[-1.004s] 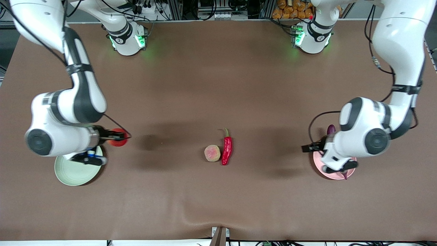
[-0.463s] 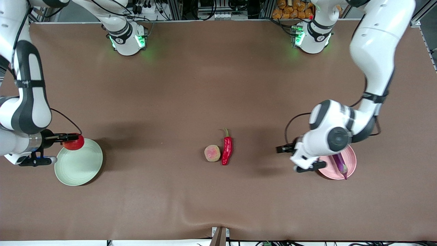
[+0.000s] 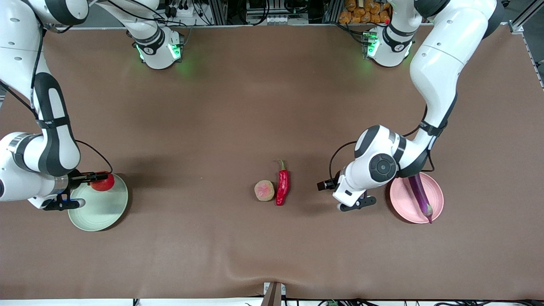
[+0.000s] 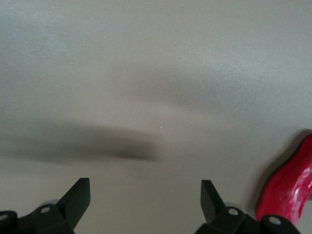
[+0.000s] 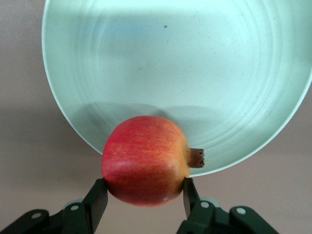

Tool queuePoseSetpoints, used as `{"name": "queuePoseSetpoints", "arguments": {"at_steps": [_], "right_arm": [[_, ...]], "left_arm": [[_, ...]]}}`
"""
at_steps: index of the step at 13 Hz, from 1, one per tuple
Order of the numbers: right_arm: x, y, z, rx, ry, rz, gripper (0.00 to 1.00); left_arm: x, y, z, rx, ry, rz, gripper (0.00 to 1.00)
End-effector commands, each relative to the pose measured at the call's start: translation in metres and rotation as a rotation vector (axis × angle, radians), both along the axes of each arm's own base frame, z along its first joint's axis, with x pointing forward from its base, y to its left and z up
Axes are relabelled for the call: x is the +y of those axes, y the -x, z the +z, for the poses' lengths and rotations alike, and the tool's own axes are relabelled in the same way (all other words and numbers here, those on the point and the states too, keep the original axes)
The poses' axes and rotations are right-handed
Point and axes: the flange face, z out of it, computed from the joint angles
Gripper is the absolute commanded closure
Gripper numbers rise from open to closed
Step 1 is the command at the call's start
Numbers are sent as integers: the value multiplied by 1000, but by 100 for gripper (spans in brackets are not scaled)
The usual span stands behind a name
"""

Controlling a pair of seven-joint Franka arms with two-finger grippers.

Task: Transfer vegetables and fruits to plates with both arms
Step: 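Place the apple on the green plate while the left gripper reaches the chili, then grasp the red chili with the left gripper while the right gripper withdraws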

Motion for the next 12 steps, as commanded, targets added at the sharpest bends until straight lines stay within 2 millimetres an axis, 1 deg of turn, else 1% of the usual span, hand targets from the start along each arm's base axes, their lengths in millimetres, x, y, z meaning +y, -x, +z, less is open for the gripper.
{"name": "queuePoseSetpoints", "arguments": {"at_steps": [1,2,3,4,5,6,7,8,10,11,12], "right_arm": [[1,-2,6,-7,4,7,0],[5,-4,11,-11,5,13,0],[11,-8,19,-26,4,24,0],[22,-12,29,-24,6,38,0],[35,-19,41,-29,20,72,0],[41,-28,59,-55,32,87,0],[33,-31,68,-48,37,77,0],[34,-32,68,-47,41,82,0],[40,-33,73,-47,92,127,0],[35,-33,73,-47,90,120,0],[36,-33,74,-48,90,122,0]], "left_arm": [[-23,4,-11,-15,18,50,0],[-32,7,-16,-28,20,61,0],[-35,8,-23,-36,9,69,0],[-42,11,-28,-45,4,73,0],[-46,12,-30,-59,1,81,0],[-52,12,-29,-69,4,83,0],[-53,11,-29,-72,10,87,0],[-58,9,-26,-86,25,102,0],[-79,13,-18,-109,52,111,0],[-88,15,-16,-123,62,102,0],[-93,16,-14,-146,81,102,0]]}}
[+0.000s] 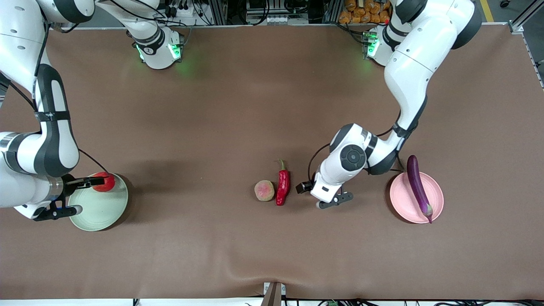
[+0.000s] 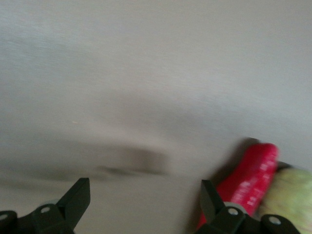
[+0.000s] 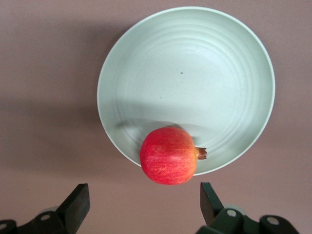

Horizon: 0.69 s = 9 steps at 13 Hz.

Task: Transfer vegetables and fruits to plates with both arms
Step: 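Grasp the red chili with the left gripper while the right gripper withdraws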

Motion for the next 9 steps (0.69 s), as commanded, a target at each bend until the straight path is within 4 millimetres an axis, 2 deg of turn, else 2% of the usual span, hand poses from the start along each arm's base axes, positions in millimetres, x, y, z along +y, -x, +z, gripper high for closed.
{"name": "queuePoseSetpoints", "arguments": {"at_steps": [1,3,4,6,7,8,9], "right_arm": [[5,-1,9,2,29,19,0],[21,-3,15,-7,23,15,0],[25,-4,23,-17,21,21,0],[35,-1,23,8,-6,10,0],[39,0,24,11,-25,-17,0],[40,0,24,12,-34,-48,0],[47,0,25,16,-26,-75,0]], "left_arm": [[-28,5,-1,-43,46,4,0],[-55,21,-6,-53,49,-42,0],[-60,23,-6,-59,54,-49,0],[-74,31,-15,-72,61,-73,0],[-75,33,-21,-80,50,-88,9],[-72,34,-32,-80,26,-95,22],[-75,38,-40,-80,7,-104,45]]}}
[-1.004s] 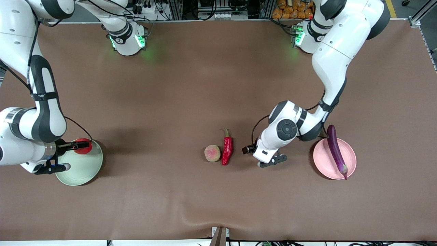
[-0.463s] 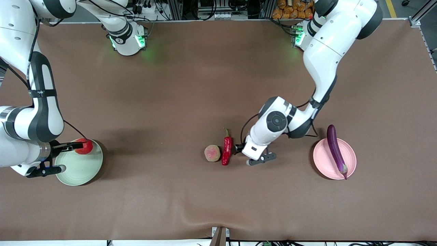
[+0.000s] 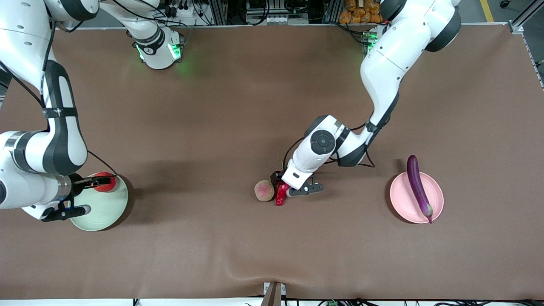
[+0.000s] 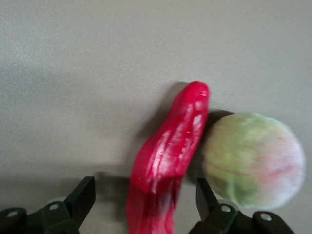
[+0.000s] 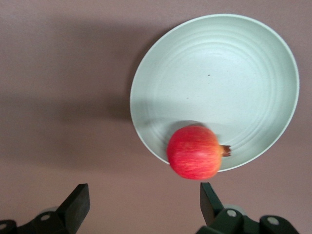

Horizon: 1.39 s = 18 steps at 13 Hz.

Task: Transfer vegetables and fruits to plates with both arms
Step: 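Grasp the red chili with the left gripper while the right gripper withdraws, then carry the chili to the pink plate while the right gripper reaches the peach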

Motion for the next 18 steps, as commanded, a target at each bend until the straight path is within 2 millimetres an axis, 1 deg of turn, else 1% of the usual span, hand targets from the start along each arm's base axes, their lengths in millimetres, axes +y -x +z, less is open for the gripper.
{"name": "queuePoseSetpoints", "arguments": {"at_steps": [1,2,3,4,5,6,7,9,10,11,12,13,14,15,16,17,18], "right_arm": [[20,5,12,25,7,-84,0],[34,6,14,35,19,-121,0],[51,7,16,41,-8,-163,0],[64,8,16,59,-64,-231,0],[79,9,16,87,-125,-303,0],[97,10,18,108,-164,-365,0],[119,11,19,129,-173,-422,0],[171,15,21,157,-155,-518,0],[207,18,24,151,-133,-552,0],[235,15,26,114,-120,-639,0],[265,11,24,68,-120,-757,0],[298,10,16,21,-123,-846,0],[329,13,11,-11,-130,-921,0],[358,18,3,-33,-136,-964,0],[378,22,-11,-43,-139,-998,0],[401,29,-29,-47,-136,-1016,0],[429,38,-47,-69,-153,-1025,0]], "left_arm": [[-8,1,-17,-26,-28,-18,73],[-8,2,-17,-30,-32,-21,99],[-8,0,-10,-39,-29,-19,100],[-3,-7,1,-54,-26,-17,100],[13,-20,15,-74,-38,-4,100],[40,-36,33,-75,-67,22,100],[74,-53,51,-40,-108,51,100],[139,-80,86,4,-149,119,100],[170,-90,94,35,-160,146,100],[193,-95,103,52,-177,138,100],[222,-101,106,74,-197,119,100],[255,-106,108,103,-216,84,100],[284,-109,109,124,-227,51,100],[309,-110,103,147,-231,26,100],[327,-109,93,176,-234,19,100],[341,-106,82,199,-240,32,100],[358,-106,74,218,-238,57,100]]}}
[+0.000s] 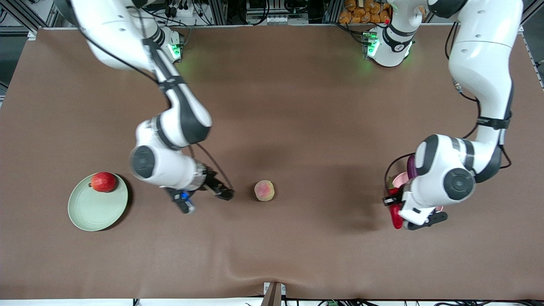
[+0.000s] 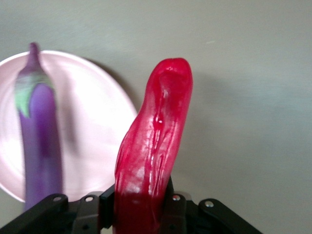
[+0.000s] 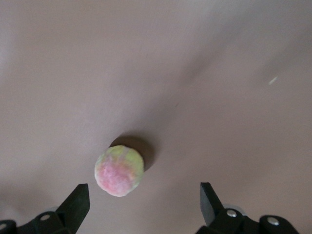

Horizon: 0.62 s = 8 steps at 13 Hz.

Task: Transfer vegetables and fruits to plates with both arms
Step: 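Carry the chili to the pink plate while the right gripper reaches the peach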

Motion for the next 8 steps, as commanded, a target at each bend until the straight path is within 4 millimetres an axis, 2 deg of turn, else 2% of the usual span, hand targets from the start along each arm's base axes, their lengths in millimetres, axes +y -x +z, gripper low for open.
{"name": "queuePoseSetpoints", "arguments": {"at_steps": [1,3,4,5,6,7,8], "right_arm": [[50,12,-44,-48,-17,-67,0],[61,15,-61,-60,-21,-105,0],[63,15,-62,-61,-26,-142,0],[67,16,-65,-67,-30,-158,0],[70,17,-71,-74,-30,-161,0],[72,18,-77,-80,-31,-165,0],[79,21,-84,-91,-36,-173,0]], "left_arm": [[33,11,-17,53,-1,51,100],[56,12,-23,66,11,97,100],[63,13,-32,77,14,108,100],[63,12,-32,75,15,107,95],[60,12,-31,74,15,103,77],[59,12,-31,75,15,101,65],[58,11,-31,74,15,100,50]]}}
